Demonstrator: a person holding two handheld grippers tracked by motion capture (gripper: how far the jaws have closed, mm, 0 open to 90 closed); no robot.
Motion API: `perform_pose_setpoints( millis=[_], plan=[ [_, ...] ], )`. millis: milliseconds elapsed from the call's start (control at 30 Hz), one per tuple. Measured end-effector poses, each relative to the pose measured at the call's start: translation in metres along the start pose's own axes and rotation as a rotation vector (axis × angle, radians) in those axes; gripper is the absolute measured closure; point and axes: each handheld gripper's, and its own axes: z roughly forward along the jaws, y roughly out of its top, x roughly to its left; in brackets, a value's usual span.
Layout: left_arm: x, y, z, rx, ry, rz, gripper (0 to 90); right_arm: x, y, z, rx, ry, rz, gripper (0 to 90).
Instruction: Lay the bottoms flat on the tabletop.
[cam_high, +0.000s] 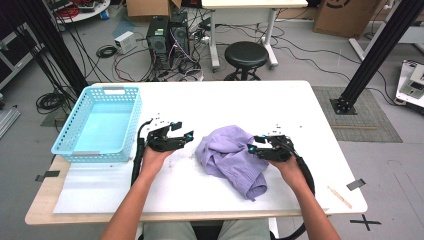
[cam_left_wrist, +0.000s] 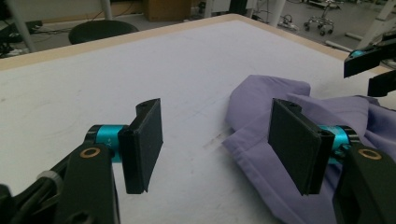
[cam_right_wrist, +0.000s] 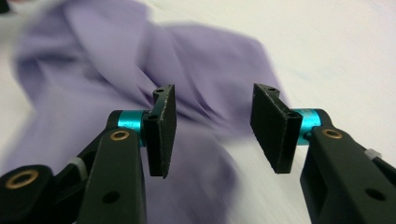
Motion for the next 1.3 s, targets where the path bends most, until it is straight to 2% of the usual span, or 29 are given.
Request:
perform_pose_setpoints(
  millis=[67, 133, 267, 333, 433, 533, 667, 733, 833, 900, 933, 967, 1033, 1067, 1167, 1300],
  plan=[
    [-0.004, 0.002, 0.008, 0.002, -0.017, 0.001, 35.6, -0.006, -0.011, -0.007, 0.027, -0.02, 0.013, 52.3],
    [-0.009, 0.004, 0.015, 0.01, -0.033, 0.008, 35.6, -0.01, -0.02, -0.01, 0.078, -0.024, 0.025, 52.6],
    [-0.018, 0.002, 0.031, 0.031, -0.071, 0.003, 34.9, -0.008, -0.03, -0.01, 0.142, 0.039, 0.028, 58.5],
    [-0.022, 0.001, 0.036, 0.032, -0.103, -0.005, 34.1, -0.005, -0.032, -0.009, 0.15, 0.053, 0.023, 64.1],
    [-0.03, 0.004, 0.042, 0.023, -0.156, 0.005, 33.5, -0.003, -0.033, -0.008, 0.151, 0.063, 0.013, 73.5],
    [-0.037, 0.009, 0.046, 0.016, -0.213, 0.024, 32.5, -0.002, -0.033, -0.008, 0.151, 0.053, -0.003, 81.7],
    [-0.044, 0.016, 0.046, -0.012, -0.253, 0.055, 32.4, -0.002, -0.033, -0.009, 0.147, 0.05, -0.01, 83.4],
    [-0.047, 0.016, 0.049, 0.008, -0.257, 0.073, 32.4, -0.001, -0.033, -0.009, 0.148, 0.049, -0.013, 83.4],
    [-0.049, 0.007, 0.059, 0.118, -0.229, 0.11, 32.4, -0.001, -0.032, -0.009, 0.148, 0.043, -0.011, 83.2],
    [-0.05, 0.001, 0.066, 0.184, -0.192, 0.113, 33.3, -0.001, -0.032, -0.009, 0.143, 0.038, -0.014, 83.3],
    [-0.049, 0.0, 0.067, 0.214, -0.187, 0.125, 41.5, -0.001, -0.032, -0.009, 0.14, 0.037, -0.013, 83.4],
    [-0.049, -0.001, 0.067, 0.232, -0.163, 0.149, 59.6, -0.002, -0.032, -0.009, 0.139, 0.036, -0.012, 83.7],
    [-0.045, -0.002, 0.064, 0.214, -0.109, 0.131, 83.7, -0.003, -0.032, -0.01, 0.137, 0.035, -0.009, 84.7],
    [-0.04, -0.001, 0.06, 0.198, -0.08, 0.118, 86.8, -0.004, -0.032, -0.01, 0.137, 0.027, -0.008, 85.1],
    [-0.026, -0.001, 0.045, 0.15, 0.023, 0.081, 87.6, -0.01, -0.032, -0.015, 0.128, -0.023, 0.019, 85.8],
    [-0.004, -0.006, 0.019, 0.117, 0.145, 0.021, 87.7, -0.022, -0.033, -0.021, 0.111, -0.115, 0.056, 86.0]
  ],
)
